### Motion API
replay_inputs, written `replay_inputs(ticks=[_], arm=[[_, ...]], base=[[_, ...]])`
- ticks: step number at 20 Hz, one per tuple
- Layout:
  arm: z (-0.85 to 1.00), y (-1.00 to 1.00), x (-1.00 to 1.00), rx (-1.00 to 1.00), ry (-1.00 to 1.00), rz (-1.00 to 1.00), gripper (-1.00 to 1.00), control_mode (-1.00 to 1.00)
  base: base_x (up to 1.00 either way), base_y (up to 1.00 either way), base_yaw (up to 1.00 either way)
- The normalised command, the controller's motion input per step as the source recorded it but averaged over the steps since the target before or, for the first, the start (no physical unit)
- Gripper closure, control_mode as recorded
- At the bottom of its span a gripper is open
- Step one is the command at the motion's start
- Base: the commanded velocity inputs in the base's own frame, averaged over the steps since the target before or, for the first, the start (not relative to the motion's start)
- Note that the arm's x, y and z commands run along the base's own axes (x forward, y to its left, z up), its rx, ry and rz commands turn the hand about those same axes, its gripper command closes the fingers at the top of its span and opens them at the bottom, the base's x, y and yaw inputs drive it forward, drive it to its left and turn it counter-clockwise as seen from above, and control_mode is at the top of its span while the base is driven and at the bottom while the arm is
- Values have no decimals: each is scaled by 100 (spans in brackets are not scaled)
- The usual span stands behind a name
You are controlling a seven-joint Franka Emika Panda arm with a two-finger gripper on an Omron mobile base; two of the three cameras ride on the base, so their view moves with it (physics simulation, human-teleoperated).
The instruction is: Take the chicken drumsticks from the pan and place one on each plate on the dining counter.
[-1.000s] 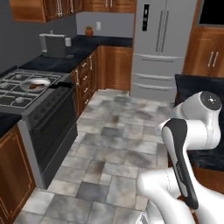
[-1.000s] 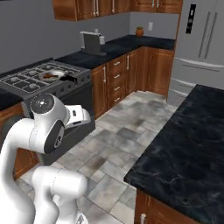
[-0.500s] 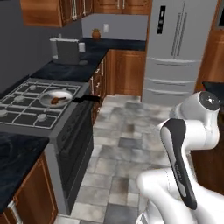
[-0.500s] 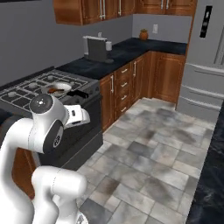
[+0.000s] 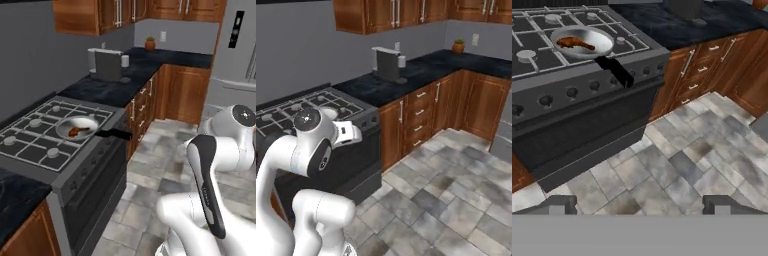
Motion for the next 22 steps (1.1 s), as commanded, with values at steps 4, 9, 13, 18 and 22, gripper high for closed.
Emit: replay_inputs(ticks=[4,9,13,18,22], arm=[[0,0,0,0,0,0,-100,100],[0,0,0,0,0,0,-100,100],[0,0,0,0,0,0,-100,100],[0,0,0,0,0,0,-100,100],[0,0,0,0,0,0,-100,100]], base=[[96,-57,64],[80,-31,60],[49,0,53],[41,3,50],[45,0,48]])
